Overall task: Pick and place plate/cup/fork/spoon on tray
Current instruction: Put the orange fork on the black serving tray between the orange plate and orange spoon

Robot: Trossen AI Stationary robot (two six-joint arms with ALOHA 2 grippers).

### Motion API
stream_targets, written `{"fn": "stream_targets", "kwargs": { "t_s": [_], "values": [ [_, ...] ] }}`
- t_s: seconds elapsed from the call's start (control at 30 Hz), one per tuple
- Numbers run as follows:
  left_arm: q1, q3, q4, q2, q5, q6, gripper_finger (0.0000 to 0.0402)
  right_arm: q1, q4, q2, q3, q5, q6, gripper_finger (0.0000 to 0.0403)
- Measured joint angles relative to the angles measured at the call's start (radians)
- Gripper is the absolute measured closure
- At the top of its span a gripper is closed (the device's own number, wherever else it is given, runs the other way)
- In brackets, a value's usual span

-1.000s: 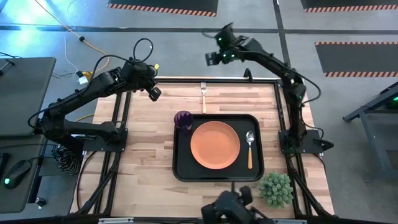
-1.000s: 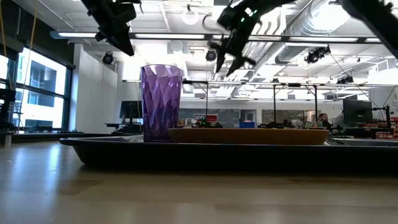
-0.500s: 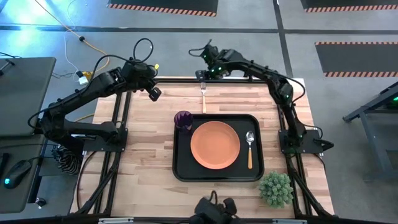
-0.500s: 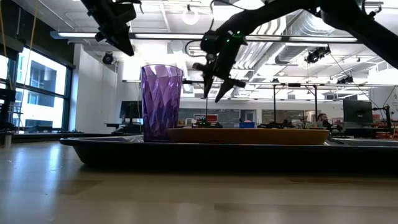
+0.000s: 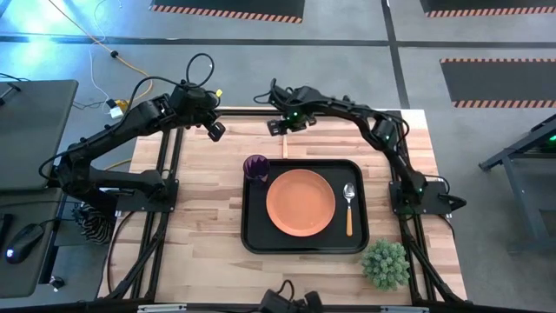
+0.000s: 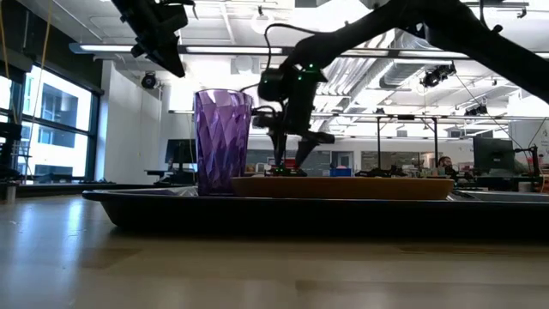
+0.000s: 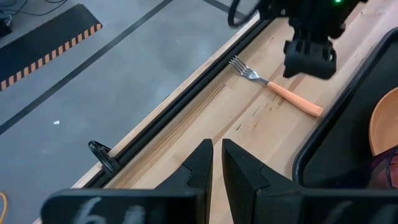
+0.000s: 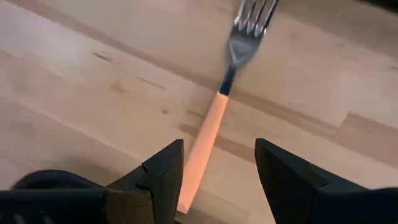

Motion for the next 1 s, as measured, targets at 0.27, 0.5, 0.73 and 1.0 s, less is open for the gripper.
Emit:
{"fn": "stream_targets", "kwargs": {
  "t_s": [0.27, 0.5, 0.73, 1.0],
  "values": [
    [0.000, 0.000, 0.000, 0.000, 0.000, 0.000, 0.0378, 0.020, 0.012, 0.067, 0.000, 0.023, 0.001, 0.0213],
    [0.000, 0.000, 0.000, 0.000, 0.000, 0.000, 0.0378, 0.026, 0.019, 0.106, 0.000, 0.032, 0.001, 0.0213],
    [0.000, 0.000, 0.000, 0.000, 0.000, 0.000, 0.0378, 0.031, 0.045, 0.131, 0.000, 0.033, 0.002, 0.0213],
    [0.000, 0.000, 0.000, 0.000, 0.000, 0.000, 0.0378, 0.035, 0.046, 0.132, 0.000, 0.045, 0.005, 0.0222]
  ]
}}
